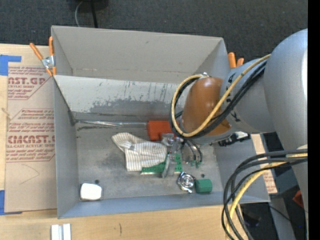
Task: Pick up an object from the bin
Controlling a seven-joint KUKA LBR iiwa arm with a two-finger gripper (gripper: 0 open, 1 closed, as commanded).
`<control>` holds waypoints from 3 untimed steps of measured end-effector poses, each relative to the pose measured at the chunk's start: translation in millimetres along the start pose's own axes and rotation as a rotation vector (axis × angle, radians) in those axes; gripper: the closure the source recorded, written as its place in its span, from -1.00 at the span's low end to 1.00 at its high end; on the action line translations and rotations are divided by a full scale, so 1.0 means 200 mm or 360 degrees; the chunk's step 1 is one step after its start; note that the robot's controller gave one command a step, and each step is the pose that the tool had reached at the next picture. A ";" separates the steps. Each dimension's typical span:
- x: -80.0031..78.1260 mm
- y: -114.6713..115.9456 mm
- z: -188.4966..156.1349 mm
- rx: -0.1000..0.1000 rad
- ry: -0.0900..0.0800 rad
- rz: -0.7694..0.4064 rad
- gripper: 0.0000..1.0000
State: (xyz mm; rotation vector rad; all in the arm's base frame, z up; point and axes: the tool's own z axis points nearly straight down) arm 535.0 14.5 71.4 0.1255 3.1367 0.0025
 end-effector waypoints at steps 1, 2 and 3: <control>0.00 0.00 0.00 0.0000 0.0000 0.0000 1.00; 0.00 0.00 0.00 0.0000 0.0000 0.0000 1.00; 0.00 0.00 0.00 0.0000 0.0000 0.0000 1.00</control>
Offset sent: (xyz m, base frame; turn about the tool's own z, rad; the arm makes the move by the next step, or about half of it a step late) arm 0.0000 0.0000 0.0000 0.0000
